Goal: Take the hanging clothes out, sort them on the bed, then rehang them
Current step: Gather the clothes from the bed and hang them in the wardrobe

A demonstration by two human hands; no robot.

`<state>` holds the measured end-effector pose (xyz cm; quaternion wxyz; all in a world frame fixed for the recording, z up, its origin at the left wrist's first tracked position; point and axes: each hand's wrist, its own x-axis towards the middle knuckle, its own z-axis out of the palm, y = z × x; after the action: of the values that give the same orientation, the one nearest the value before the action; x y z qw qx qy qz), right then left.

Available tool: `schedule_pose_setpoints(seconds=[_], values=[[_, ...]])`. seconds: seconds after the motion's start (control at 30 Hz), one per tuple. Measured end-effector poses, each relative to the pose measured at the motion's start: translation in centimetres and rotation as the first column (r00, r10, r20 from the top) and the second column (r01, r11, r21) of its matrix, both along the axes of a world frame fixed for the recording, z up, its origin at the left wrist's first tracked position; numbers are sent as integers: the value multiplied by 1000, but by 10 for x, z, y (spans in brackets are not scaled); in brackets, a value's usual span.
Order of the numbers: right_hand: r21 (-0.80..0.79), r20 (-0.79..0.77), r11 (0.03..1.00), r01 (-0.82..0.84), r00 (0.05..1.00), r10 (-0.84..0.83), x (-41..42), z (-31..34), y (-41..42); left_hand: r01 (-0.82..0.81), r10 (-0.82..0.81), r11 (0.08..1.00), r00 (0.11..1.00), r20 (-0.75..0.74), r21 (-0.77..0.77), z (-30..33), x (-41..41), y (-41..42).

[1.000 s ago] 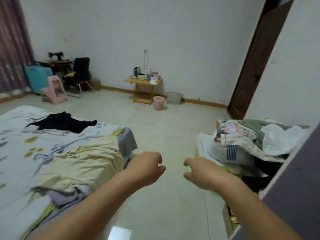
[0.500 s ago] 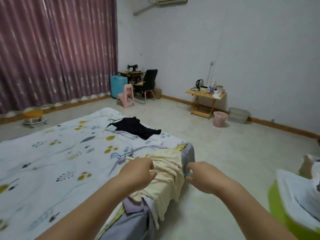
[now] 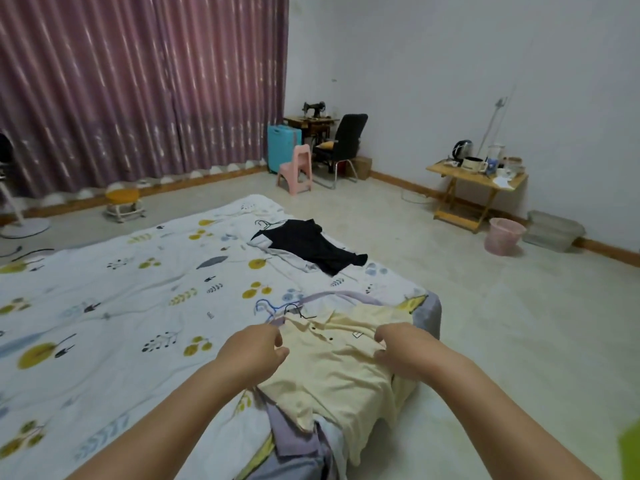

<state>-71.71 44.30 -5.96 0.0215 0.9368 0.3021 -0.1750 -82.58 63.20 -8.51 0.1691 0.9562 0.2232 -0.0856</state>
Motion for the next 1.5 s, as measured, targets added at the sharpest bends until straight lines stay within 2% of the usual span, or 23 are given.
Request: schedule_pose_setpoints(seconds=[0.4,0.67,1.0,1.27,1.43,1.5], values=[[-75,-69,992,-104,993,98,175,-47,39,-208,207,977,978,-32,-52,-61,134,28],[-63,-125,982,-178,978,169,239,-111,103,-307,298,947,949,-101,-92,-118,179,79],[-152,-187,959,-240,960,210,308,-210,193,-418,400,892,907,-130,-171,-210,244,148],[-161,-225,939,-304,938,265,356,-306,246,-481,445,867,866,-228,-130,-290,282,166],[-181,-180,896,-405,910,374,387,-365,264,-462,440,887,850,-291,-7,-341,310,169],[-200,-153,881,-429,902,404,397,-390,267,-485,484,873,853,-197,42,-361,319,173]])
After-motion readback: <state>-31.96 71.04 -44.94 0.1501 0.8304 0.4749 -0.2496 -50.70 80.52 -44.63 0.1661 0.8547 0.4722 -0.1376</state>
